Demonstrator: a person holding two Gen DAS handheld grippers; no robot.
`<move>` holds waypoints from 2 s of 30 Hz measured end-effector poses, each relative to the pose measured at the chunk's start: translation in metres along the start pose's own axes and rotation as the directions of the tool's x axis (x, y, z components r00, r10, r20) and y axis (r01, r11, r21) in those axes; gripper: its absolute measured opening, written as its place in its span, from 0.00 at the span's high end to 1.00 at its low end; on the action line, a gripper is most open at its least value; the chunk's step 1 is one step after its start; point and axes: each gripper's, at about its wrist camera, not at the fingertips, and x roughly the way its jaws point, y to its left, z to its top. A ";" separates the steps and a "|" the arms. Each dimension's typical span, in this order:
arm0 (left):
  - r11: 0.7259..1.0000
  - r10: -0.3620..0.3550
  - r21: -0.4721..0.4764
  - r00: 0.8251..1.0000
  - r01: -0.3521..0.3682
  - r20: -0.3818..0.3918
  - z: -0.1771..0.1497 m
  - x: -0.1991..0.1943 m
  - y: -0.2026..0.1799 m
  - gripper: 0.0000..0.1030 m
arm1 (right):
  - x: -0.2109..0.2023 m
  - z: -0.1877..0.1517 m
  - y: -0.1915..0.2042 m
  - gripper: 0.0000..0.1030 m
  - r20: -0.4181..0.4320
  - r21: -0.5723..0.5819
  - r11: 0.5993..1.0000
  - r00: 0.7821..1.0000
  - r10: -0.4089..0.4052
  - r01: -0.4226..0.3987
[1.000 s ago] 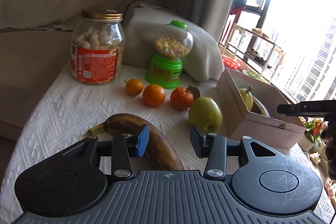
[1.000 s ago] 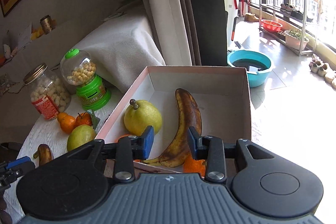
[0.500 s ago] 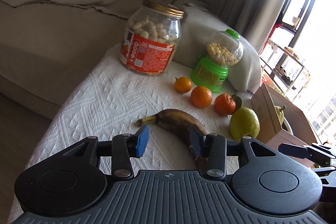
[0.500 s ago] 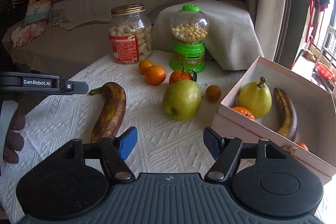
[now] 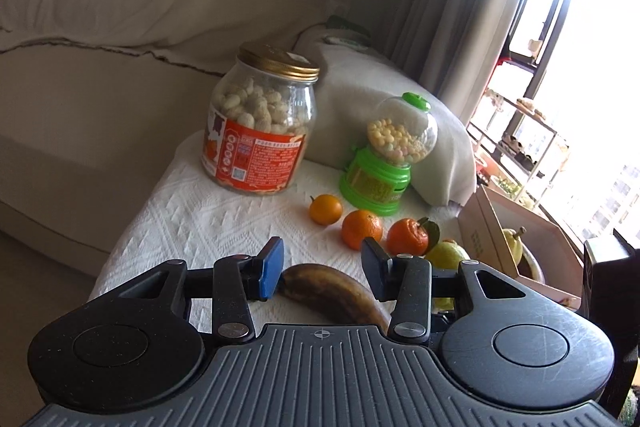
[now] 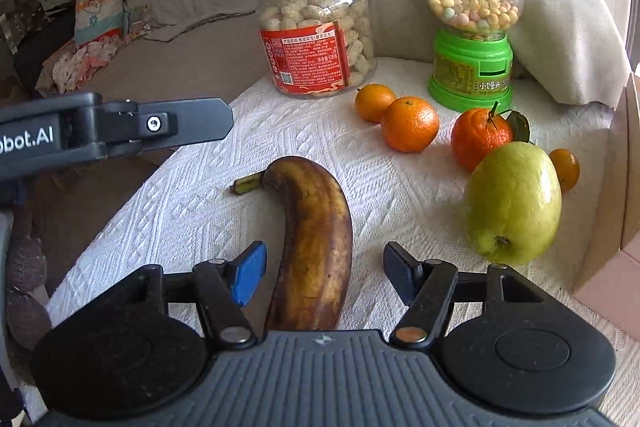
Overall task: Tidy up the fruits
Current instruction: 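Release the banana in the box and move the right tool to the second banana, then grasp a mandarin with the left tool while the right tool grasps an orange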
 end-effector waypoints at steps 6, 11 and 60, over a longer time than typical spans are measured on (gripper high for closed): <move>1.000 0.006 -0.005 0.999 -0.006 -0.046 -0.011 0.008 0.006 0.54 | -0.021 -0.013 -0.002 0.66 0.002 -0.022 1.000 1.000 0.014 -0.014; 1.000 -0.006 0.016 0.997 0.007 -0.073 -0.016 0.017 0.000 0.54 | -0.060 -0.043 -0.027 0.67 0.001 0.047 0.999 1.000 0.004 -0.004; 0.997 -0.078 -0.010 0.990 0.077 -0.120 -0.030 0.031 0.013 0.63 | -0.105 -0.027 -0.042 0.39 0.171 -0.029 0.983 0.969 -0.176 0.184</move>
